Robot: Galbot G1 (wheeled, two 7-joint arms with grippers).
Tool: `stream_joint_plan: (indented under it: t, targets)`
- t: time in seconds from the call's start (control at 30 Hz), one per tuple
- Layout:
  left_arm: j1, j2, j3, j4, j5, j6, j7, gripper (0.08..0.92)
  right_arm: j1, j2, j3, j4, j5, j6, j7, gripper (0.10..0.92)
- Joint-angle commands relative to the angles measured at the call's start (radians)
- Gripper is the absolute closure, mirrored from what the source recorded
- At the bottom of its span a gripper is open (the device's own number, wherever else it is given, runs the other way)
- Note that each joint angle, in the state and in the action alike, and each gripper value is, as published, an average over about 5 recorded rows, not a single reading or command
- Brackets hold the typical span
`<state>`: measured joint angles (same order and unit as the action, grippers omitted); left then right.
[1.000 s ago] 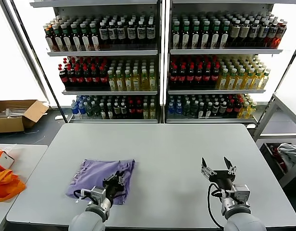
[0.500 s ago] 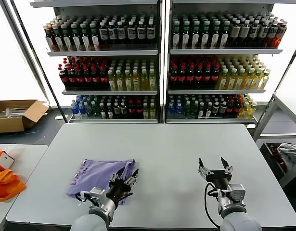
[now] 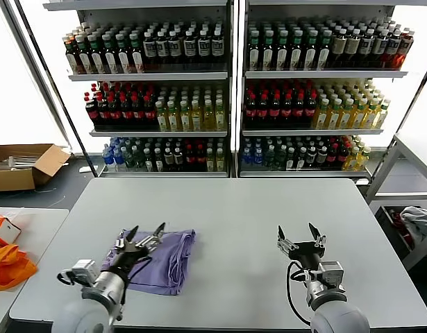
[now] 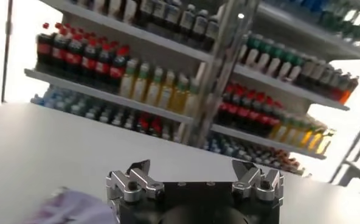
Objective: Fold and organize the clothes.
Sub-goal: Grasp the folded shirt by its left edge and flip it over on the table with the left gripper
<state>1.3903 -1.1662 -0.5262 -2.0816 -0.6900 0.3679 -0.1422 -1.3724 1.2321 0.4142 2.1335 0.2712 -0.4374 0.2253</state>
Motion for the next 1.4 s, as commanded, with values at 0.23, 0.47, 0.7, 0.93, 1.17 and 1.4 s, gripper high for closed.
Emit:
stream_joint_plan:
  t: [0.23, 0.47, 0.7, 0.93, 1.17, 1.4]
  targets:
    - [0.004, 0.058, -0.137, 0.269, 0.360, -0.027, 0.067, 0.177, 0.004, -0.021, -0.010, 0.007, 0.002, -0.002, -0.003, 0.203]
    - [0.010, 0.054, -0.127, 0.284, 0.318, -0.017, 0.093, 0.177, 0.002, -0.023, -0.008, 0.004, 0.003, 0.000, -0.003, 0.203]
    - [0.020, 0.047, -0.115, 0.269, 0.259, 0.005, 0.119, 0.177, 0.001, -0.016, -0.017, 0.003, 0.000, 0.000, -0.003, 0.203]
    - [0.020, 0.052, -0.112, 0.251, 0.161, 0.052, 0.125, 0.177, -0.011, -0.013, -0.016, 0.007, -0.003, 0.002, -0.003, 0.203]
    - [0.015, 0.055, -0.109, 0.212, 0.048, 0.103, 0.110, 0.177, -0.013, -0.008, -0.022, 0.004, -0.011, 0.001, -0.002, 0.203]
    - [0.005, 0.050, -0.090, 0.230, 0.008, 0.126, 0.112, 0.177, -0.013, -0.002, -0.025, 0.006, -0.014, 0.001, -0.003, 0.203]
